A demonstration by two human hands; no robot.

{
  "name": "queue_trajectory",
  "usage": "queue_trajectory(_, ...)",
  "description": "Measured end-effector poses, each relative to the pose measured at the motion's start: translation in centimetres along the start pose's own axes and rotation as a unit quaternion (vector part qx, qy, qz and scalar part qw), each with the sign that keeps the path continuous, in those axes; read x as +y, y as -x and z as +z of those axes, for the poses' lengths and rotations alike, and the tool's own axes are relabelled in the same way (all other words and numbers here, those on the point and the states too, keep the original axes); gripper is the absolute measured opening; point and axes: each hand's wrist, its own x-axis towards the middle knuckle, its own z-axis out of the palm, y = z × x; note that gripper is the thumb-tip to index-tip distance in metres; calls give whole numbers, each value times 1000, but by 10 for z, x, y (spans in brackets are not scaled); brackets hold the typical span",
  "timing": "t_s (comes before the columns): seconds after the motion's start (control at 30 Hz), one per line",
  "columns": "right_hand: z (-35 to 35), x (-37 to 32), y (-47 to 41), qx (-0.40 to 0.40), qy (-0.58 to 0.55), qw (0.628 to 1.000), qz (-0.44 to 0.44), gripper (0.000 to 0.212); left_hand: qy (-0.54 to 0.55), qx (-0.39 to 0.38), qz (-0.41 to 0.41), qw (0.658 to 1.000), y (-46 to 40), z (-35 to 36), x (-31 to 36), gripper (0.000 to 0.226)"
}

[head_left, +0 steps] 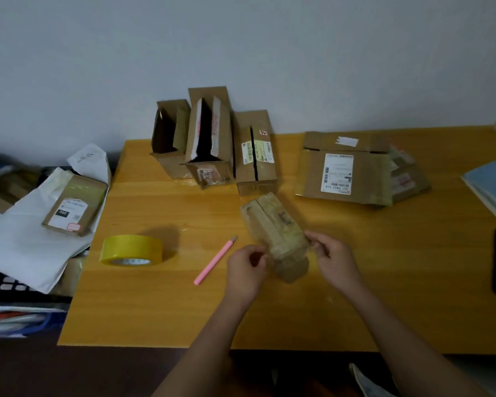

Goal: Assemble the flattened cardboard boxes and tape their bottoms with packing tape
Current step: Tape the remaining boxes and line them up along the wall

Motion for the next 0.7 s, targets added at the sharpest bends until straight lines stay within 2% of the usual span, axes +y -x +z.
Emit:
queue_trajectory(0.23, 0, 6, 2, -33, -27, 999, -2, 35, 33, 81, -63, 994, 4, 25, 5, 27)
queue_trajectory(0.37, 6, 9, 0, -51, 15, 999, -14, 40, 45, 95, -88, 991, 7, 35, 4, 32)
queue_trajectory(0.7, 5, -5, -8, -71, 132, 988, -26, 33, 32, 90, -111, 989, 5, 39, 3, 46)
